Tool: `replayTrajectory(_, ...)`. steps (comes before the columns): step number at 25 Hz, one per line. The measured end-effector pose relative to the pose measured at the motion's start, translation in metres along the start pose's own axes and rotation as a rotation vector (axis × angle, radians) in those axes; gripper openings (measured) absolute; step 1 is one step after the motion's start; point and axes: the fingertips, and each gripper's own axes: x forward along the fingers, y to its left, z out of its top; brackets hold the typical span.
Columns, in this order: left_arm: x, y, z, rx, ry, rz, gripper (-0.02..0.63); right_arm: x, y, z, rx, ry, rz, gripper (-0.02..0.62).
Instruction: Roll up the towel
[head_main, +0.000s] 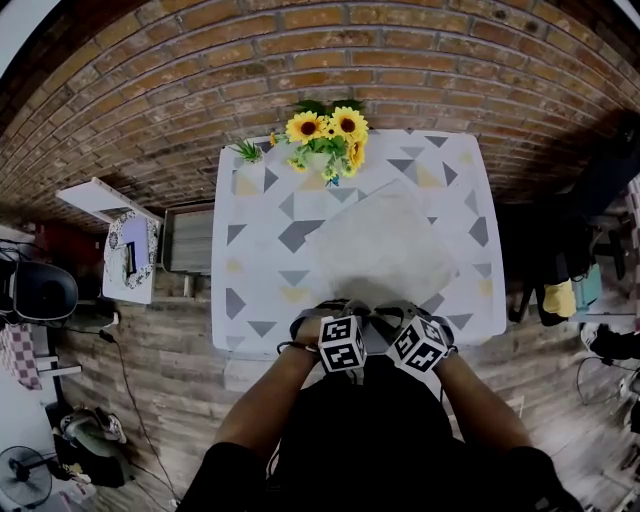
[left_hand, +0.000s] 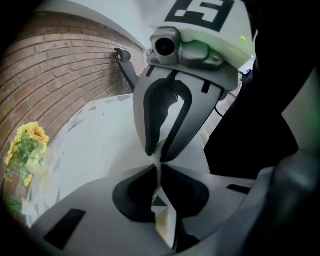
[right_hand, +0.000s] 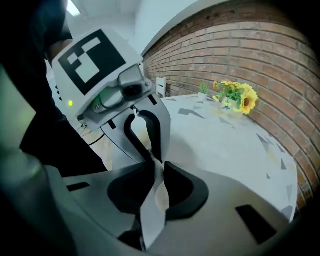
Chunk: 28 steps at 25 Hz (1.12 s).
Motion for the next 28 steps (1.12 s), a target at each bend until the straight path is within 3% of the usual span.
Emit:
replayTrajectory(8,0.003,-0.016,-0.009,-0.118,0.018,-0.215,0.043,0.012,0.014,-0.016,0.096,0.072,0.172,0.041)
replayTrajectory(11,0.001,-0.006,-0.008,-0.079,0.023,-0.155,0.056,0.012,0.007,-0.013,0.211,0.073,0.202,0.038)
replayTrajectory(13,-0.002,0.002,-0.010,-0.017,0.036,-0.069,0.111,0.014,-0.003,-0.017,0.272,0.083,0.198,0.038)
replayTrajectory(15,-0.007,0.003,-0.006,0.052,0.036,-0.021,0.124,0.017,-0.012,-0.023,0.295,0.098,0.189,0.038)
replayTrajectory(20,-0.006,-0.010,0.001,0.173,0.035,-0.034,0.129,0.019,-0.016,-0.027,0.345,0.103,0.209,0.040)
replayTrajectory(24,0.005,-0.004,-0.006,0.122,0.039,-0.041,0.127,0.017,-0.020,-0.025,0.351,0.075,0.170,0.054)
replayTrajectory(28,0.008,0.006,-0.008,0.021,0.007,-0.050,0.110,0.004,-0.021,-0.014,0.223,0.021,0.040,0.135)
